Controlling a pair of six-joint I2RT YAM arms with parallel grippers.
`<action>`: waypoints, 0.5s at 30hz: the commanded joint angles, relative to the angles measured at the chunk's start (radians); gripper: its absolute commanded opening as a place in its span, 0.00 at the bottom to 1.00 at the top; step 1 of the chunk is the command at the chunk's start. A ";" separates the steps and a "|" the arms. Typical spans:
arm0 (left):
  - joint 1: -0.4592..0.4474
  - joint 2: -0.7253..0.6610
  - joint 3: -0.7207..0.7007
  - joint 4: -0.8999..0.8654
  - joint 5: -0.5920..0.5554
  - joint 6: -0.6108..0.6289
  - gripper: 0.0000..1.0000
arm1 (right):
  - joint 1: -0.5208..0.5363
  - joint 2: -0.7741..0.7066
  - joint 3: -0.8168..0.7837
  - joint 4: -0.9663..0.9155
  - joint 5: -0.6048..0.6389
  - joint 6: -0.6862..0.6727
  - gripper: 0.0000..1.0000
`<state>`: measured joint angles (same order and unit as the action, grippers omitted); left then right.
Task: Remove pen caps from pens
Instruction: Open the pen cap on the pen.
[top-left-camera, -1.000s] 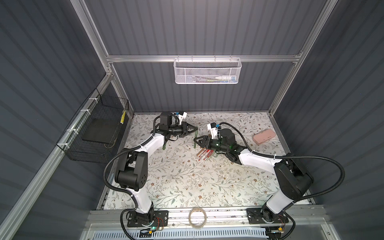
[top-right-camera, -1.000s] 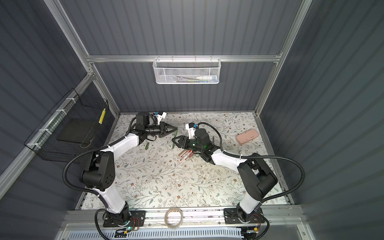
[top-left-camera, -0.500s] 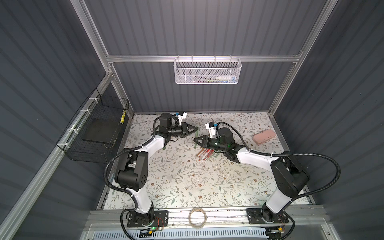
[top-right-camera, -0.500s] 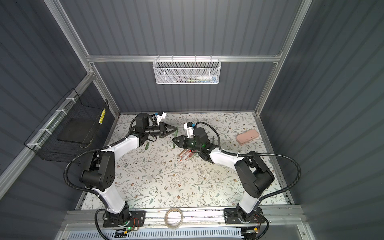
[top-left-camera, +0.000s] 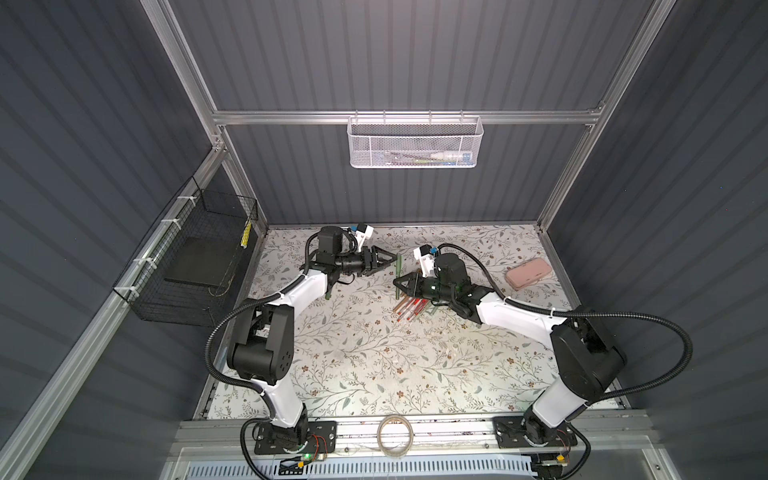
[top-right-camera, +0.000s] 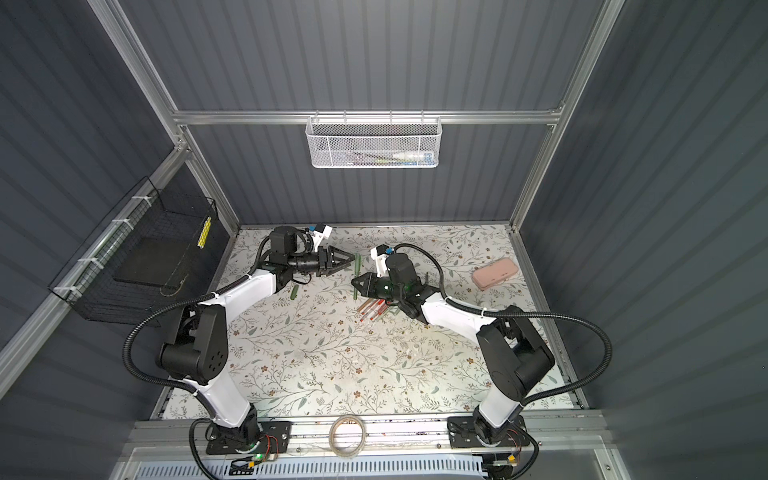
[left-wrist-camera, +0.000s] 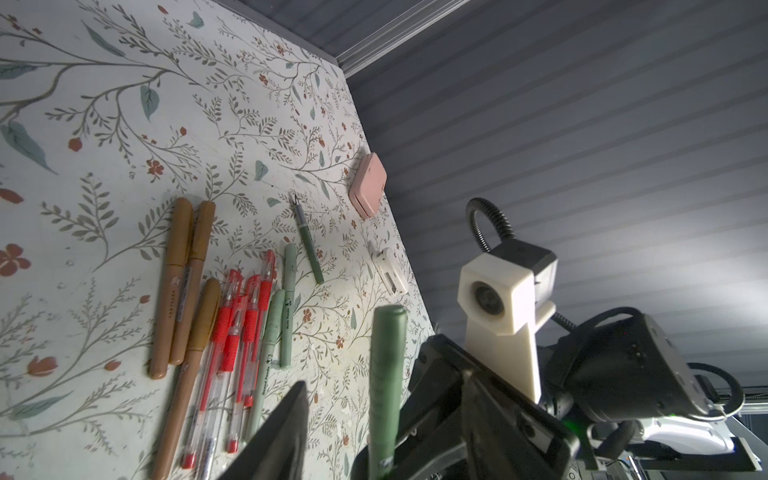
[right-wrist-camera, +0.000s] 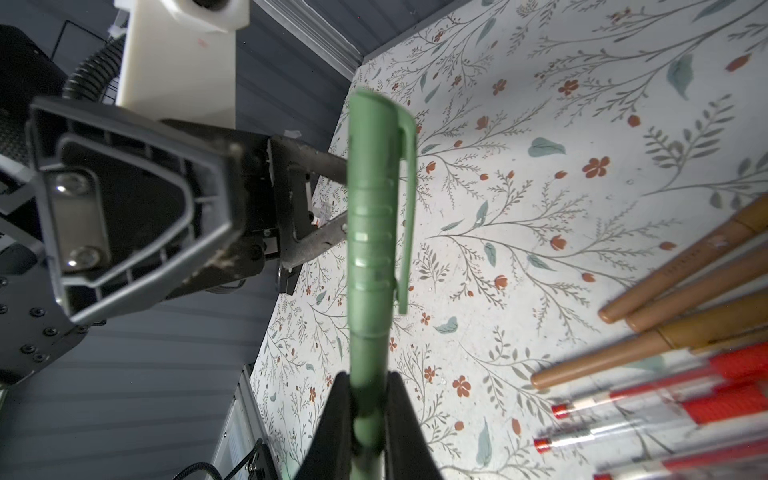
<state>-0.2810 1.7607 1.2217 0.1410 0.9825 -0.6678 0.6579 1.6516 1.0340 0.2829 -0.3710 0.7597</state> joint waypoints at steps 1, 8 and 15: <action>-0.011 -0.029 0.064 -0.176 -0.044 0.177 0.58 | 0.018 -0.013 0.051 -0.088 0.070 -0.021 0.00; -0.026 -0.023 0.105 -0.280 -0.086 0.300 0.56 | 0.045 0.012 0.113 -0.177 0.097 0.000 0.00; -0.043 0.002 0.136 -0.315 -0.093 0.318 0.50 | 0.056 0.039 0.151 -0.204 0.075 -0.010 0.00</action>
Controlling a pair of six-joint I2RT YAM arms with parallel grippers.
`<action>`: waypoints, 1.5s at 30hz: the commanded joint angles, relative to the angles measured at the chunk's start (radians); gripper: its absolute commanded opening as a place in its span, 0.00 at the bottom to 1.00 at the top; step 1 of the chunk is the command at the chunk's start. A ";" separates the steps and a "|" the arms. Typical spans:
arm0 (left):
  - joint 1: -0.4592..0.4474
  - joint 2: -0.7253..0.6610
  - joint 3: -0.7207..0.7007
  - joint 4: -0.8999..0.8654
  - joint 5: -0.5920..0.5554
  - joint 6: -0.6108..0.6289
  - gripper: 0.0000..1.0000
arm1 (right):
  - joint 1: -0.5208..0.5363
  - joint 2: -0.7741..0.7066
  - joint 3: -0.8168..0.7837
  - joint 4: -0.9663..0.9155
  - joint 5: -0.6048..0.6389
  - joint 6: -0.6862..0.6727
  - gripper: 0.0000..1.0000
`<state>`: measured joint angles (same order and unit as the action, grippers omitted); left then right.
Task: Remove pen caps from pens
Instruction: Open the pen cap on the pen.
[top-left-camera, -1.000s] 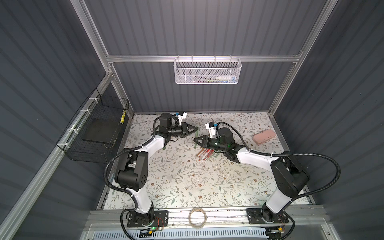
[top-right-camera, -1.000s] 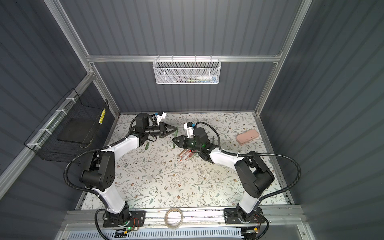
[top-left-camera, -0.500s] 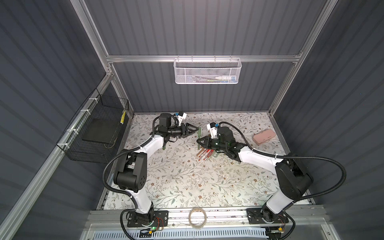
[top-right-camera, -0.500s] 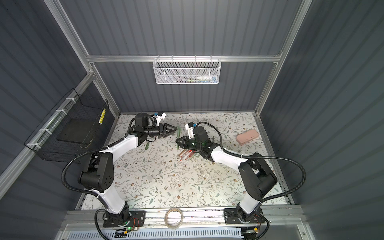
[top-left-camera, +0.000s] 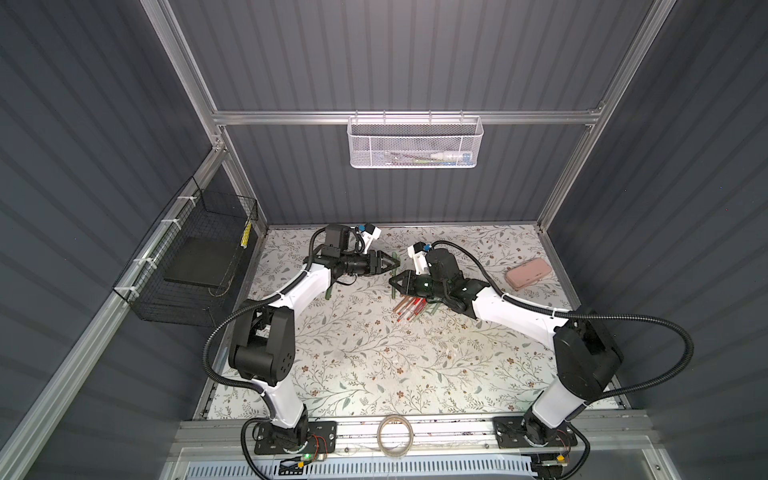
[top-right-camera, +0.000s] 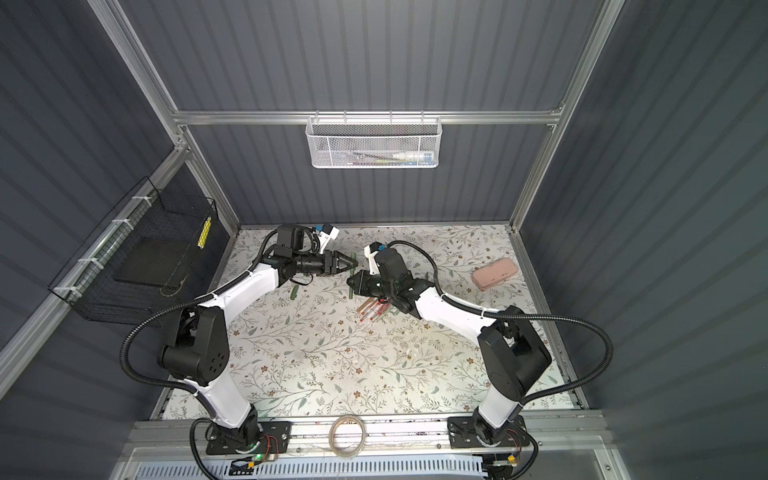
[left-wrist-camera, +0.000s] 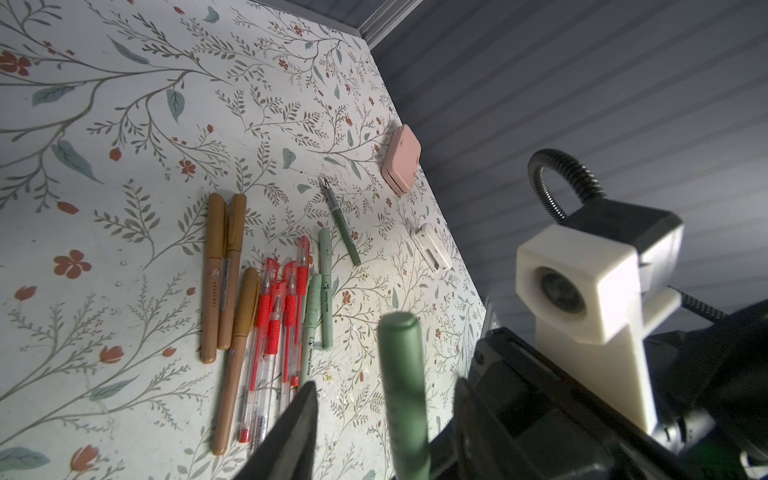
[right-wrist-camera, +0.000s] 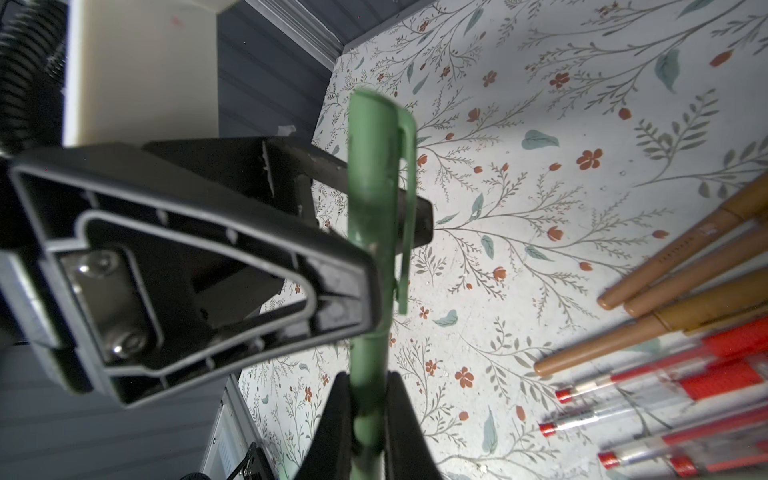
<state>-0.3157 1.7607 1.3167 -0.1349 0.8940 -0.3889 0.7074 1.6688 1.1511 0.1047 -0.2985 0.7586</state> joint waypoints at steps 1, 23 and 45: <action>-0.009 0.004 0.045 -0.039 0.000 0.036 0.48 | 0.006 0.025 0.034 -0.028 0.002 -0.008 0.00; -0.016 0.026 0.064 -0.081 -0.037 0.037 0.13 | 0.006 0.039 0.033 -0.006 -0.027 0.000 0.00; -0.017 0.031 0.082 -0.095 -0.071 0.024 0.00 | 0.016 0.038 0.027 0.004 -0.027 0.001 0.00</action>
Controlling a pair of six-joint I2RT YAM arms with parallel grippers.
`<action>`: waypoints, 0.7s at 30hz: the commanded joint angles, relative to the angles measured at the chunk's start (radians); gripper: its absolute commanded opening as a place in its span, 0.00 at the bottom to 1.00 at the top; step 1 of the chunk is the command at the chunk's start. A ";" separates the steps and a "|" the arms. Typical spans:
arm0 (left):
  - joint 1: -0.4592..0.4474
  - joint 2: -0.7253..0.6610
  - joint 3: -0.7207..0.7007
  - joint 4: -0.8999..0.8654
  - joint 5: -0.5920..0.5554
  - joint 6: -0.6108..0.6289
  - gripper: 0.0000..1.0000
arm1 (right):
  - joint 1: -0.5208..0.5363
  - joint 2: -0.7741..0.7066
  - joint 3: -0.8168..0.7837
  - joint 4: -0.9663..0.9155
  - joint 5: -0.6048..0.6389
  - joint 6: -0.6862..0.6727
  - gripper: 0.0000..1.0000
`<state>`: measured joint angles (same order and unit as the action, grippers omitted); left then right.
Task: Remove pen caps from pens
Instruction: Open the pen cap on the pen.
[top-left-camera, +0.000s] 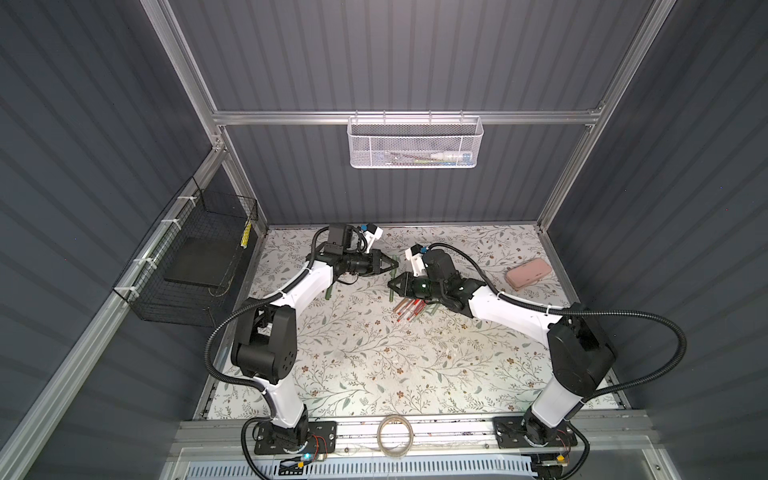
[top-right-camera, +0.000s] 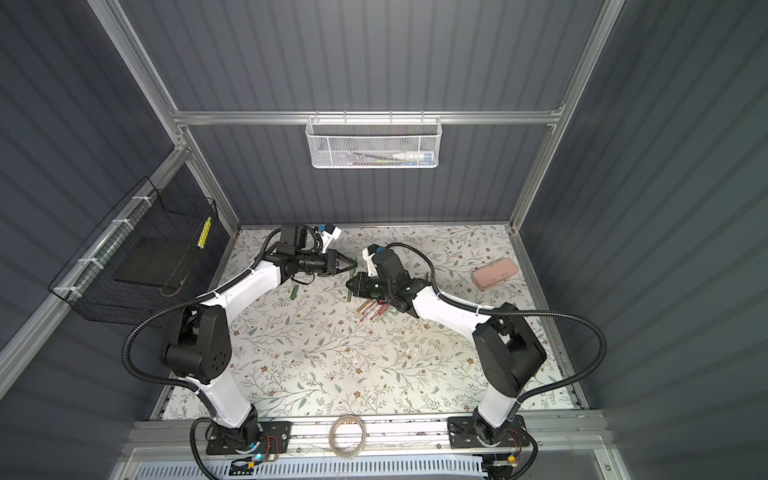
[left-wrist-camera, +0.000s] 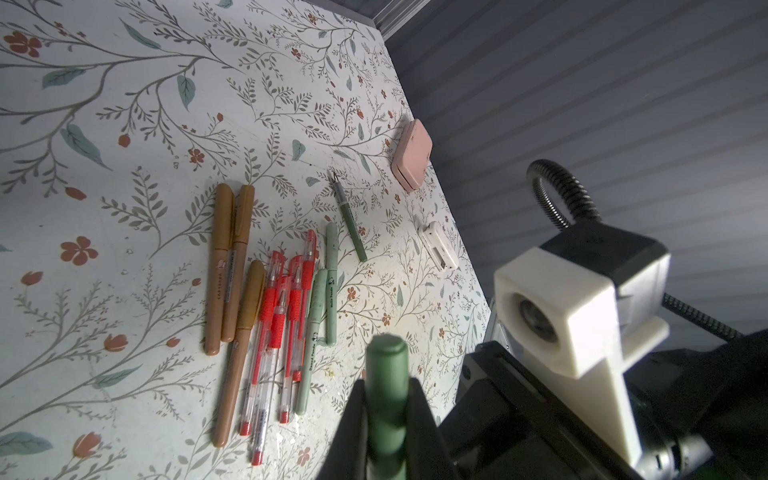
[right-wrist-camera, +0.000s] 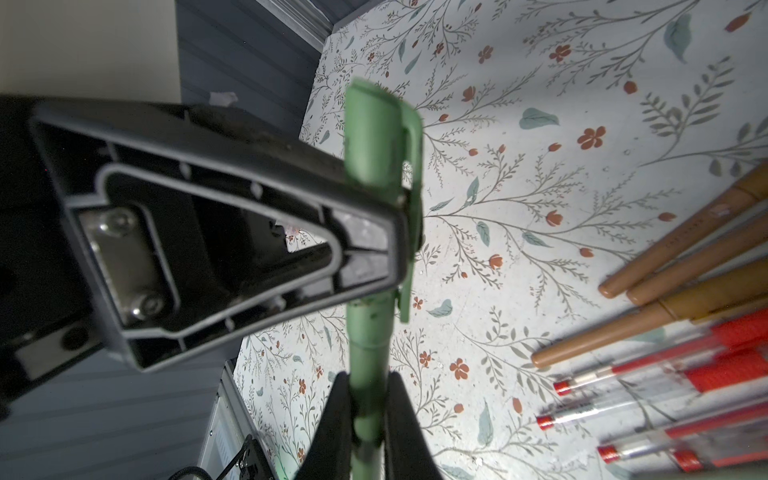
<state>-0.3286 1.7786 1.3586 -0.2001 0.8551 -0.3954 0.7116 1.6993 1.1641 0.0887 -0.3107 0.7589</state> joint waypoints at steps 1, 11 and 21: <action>-0.003 0.016 0.046 -0.052 -0.038 0.050 0.00 | 0.012 0.007 0.009 0.022 -0.015 0.002 0.00; 0.080 0.014 0.245 -0.076 -0.278 0.134 0.00 | 0.066 -0.029 -0.122 0.086 -0.014 0.032 0.00; 0.135 0.061 0.384 -0.091 -0.360 0.127 0.00 | 0.073 -0.089 -0.236 0.123 0.014 0.041 0.00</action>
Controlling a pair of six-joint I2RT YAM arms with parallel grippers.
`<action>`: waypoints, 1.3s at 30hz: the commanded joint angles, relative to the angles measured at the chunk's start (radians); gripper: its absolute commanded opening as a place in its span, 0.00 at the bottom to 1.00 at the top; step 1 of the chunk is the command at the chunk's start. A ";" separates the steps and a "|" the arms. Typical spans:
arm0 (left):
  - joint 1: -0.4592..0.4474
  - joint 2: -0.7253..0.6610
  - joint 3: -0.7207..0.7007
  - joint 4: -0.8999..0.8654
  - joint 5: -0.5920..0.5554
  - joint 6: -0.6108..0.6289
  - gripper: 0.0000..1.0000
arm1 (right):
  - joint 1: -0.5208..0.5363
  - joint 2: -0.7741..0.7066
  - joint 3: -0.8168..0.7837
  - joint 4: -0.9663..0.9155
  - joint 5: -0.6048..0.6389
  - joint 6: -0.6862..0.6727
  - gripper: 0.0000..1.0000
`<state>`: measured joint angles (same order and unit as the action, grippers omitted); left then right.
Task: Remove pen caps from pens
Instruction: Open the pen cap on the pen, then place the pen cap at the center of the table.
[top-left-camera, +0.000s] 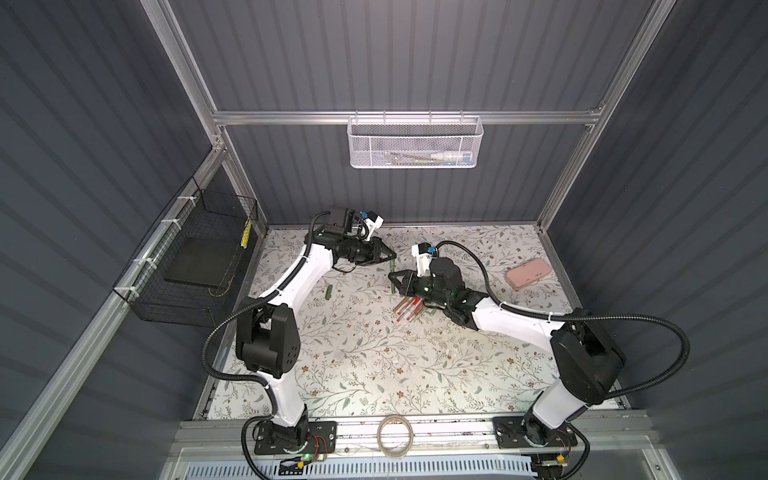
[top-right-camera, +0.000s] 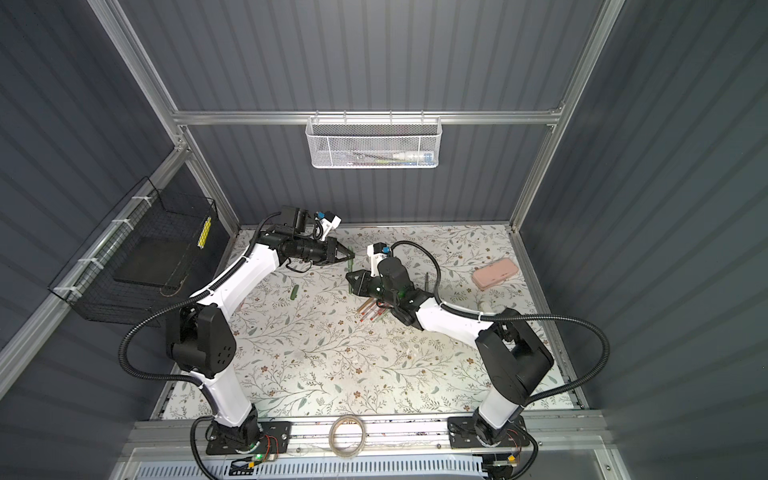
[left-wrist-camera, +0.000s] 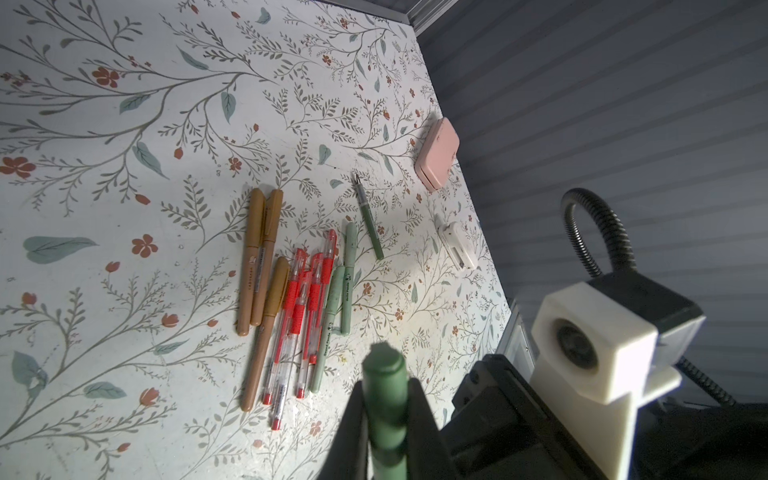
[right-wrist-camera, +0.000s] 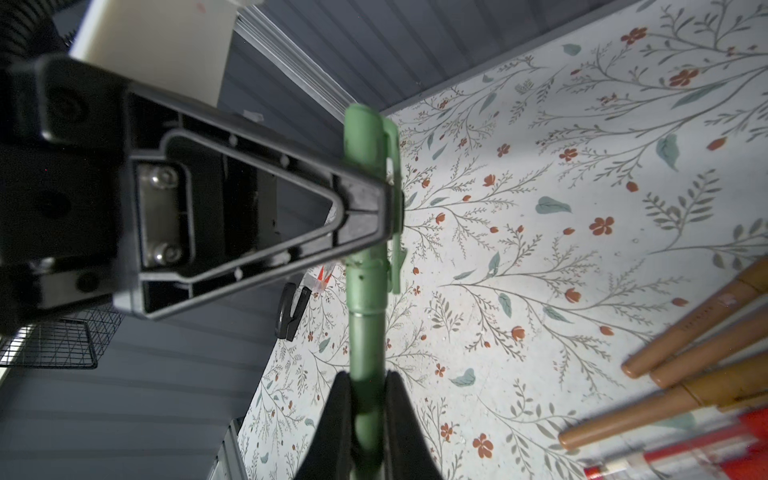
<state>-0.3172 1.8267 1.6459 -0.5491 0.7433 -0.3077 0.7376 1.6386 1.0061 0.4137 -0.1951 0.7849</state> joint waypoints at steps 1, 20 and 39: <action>0.128 0.015 0.103 0.259 -0.254 0.039 0.00 | 0.047 -0.028 -0.081 -0.202 -0.104 0.012 0.00; 0.168 0.022 0.186 0.278 -0.237 0.019 0.00 | 0.050 -0.082 -0.102 -0.239 -0.069 -0.039 0.00; 0.167 -0.112 -0.316 -0.033 -0.473 0.310 0.00 | -0.241 -0.403 -0.213 -0.550 0.060 -0.144 0.00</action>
<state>-0.1516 1.6814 1.3685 -0.5049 0.3752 -0.0830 0.5308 1.2785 0.8032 -0.0357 -0.1741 0.6930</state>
